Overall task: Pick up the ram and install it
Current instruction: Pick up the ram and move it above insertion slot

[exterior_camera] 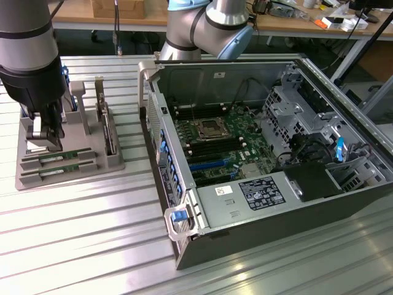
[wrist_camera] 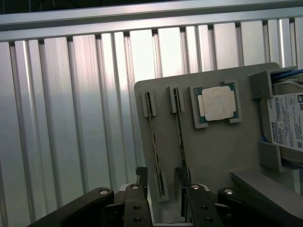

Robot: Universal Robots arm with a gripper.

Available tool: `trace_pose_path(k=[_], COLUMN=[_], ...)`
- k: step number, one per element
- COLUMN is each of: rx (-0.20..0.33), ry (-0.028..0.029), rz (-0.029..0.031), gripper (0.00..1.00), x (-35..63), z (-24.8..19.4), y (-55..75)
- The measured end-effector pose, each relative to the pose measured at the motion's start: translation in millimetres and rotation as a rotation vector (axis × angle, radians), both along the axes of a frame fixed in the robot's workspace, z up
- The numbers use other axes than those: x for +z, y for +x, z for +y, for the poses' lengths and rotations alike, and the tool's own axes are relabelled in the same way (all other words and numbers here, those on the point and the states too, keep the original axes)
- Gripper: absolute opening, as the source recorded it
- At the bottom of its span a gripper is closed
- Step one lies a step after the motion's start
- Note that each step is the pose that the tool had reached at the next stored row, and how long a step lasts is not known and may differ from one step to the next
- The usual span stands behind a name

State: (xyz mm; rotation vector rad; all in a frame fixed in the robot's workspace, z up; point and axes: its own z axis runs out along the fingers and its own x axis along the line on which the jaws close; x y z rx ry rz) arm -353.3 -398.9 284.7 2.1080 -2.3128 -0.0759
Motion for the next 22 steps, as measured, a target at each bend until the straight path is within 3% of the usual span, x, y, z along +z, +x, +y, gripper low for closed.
trace_pose_path(k=[22], rx=[0.021], ry=[0.0], rz=[0.0001], gripper=[0.36], x=[-11.0], z=[0.0], y=[0.0])
